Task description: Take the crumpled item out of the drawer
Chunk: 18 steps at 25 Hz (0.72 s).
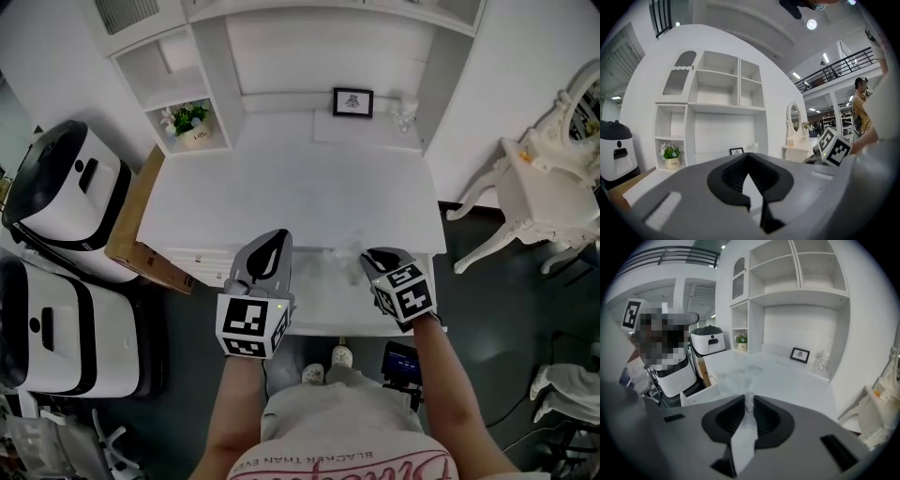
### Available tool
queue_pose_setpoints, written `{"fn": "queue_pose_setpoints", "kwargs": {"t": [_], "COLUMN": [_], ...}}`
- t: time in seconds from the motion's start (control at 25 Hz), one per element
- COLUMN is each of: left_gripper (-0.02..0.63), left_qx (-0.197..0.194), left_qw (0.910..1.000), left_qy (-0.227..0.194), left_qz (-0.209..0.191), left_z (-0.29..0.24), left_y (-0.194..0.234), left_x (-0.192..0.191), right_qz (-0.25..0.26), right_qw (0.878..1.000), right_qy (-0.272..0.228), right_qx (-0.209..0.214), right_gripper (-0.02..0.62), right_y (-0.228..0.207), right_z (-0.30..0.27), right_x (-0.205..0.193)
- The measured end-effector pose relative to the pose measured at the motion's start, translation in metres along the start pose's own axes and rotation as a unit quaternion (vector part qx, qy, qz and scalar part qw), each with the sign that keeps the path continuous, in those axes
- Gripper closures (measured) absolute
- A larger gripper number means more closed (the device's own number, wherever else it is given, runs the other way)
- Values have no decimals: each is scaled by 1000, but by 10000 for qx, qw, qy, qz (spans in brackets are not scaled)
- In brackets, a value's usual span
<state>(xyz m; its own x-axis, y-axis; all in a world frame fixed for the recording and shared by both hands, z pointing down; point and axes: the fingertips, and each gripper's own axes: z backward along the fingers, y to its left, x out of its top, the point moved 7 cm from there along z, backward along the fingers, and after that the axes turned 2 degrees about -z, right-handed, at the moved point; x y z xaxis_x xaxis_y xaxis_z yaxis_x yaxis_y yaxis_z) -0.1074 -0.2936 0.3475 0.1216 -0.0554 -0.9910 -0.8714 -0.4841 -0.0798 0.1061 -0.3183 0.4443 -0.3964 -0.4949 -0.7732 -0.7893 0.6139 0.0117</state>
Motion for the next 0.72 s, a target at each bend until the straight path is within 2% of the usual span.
{"fn": "queue_pose_setpoints", "kwargs": {"t": [0.36,0.72], "left_gripper": [601,601], "left_qx": [0,-51], "left_qw": [9993,9967], "left_qy": [-354,-736], "left_qz": [-110,-328], "left_z": [1,5], "left_y": [-3,-10], "left_x": [23,55], "right_qz": [194,-107], "right_qw": [9963,9821], "right_qy": [-746,-1716], "right_qx": [-370,-768], "right_gripper": [532,534], "right_y": [6,7], "right_z": [54,108], "right_x": [42,76]}}
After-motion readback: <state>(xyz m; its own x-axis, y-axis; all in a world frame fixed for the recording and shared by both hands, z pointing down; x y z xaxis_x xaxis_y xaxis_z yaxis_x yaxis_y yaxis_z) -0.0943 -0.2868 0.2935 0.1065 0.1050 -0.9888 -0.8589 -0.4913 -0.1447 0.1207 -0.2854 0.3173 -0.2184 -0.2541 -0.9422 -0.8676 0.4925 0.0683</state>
